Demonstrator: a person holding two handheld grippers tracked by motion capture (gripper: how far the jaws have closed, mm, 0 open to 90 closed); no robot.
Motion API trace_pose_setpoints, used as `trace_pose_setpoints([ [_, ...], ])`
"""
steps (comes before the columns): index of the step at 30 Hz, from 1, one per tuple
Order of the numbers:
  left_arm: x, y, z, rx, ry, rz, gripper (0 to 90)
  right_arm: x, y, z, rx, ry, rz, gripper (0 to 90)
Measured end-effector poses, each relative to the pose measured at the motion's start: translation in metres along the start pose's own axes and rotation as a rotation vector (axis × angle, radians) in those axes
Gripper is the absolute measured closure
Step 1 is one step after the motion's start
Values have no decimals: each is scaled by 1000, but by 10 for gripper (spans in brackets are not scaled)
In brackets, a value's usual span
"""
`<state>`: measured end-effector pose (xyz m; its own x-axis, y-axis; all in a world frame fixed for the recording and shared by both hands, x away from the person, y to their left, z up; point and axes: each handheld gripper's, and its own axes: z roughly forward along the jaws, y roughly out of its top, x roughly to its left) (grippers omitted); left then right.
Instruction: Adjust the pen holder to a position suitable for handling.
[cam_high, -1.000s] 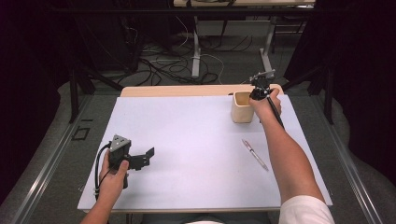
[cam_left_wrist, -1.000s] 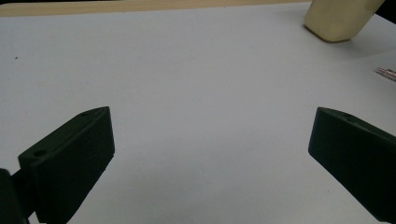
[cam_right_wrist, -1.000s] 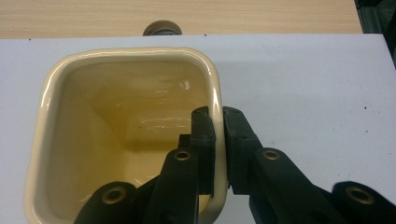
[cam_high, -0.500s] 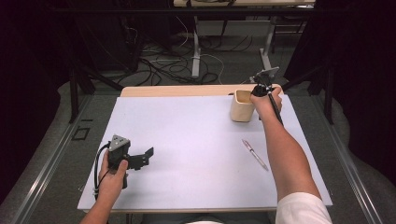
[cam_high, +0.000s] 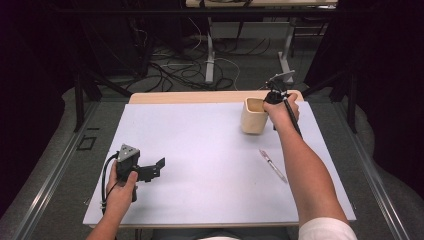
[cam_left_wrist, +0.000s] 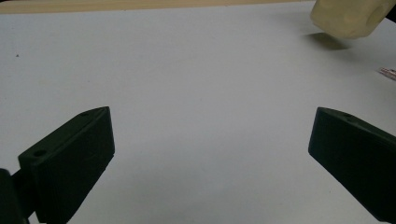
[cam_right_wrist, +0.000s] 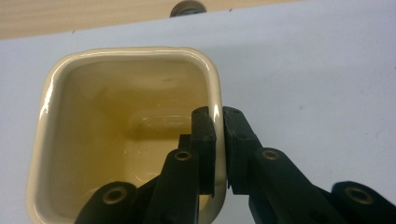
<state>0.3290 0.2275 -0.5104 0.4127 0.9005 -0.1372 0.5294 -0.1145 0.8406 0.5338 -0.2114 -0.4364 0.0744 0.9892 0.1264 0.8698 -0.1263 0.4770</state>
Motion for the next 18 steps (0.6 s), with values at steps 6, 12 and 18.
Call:
trace_pose_setpoints([
  [6, -1, 1, 0, 0, -3, -3, 3, 21, -13, 0, 38, 29, -21, 842],
  [12, -1, 1, 1, 0, -4, 4, 3, 40, -23, -1, 56, 45, -51, 842],
  [18, -1, 1, 1, -1, -6, 3, 3, 63, -31, 3, 73, 52, -60, 841],
])
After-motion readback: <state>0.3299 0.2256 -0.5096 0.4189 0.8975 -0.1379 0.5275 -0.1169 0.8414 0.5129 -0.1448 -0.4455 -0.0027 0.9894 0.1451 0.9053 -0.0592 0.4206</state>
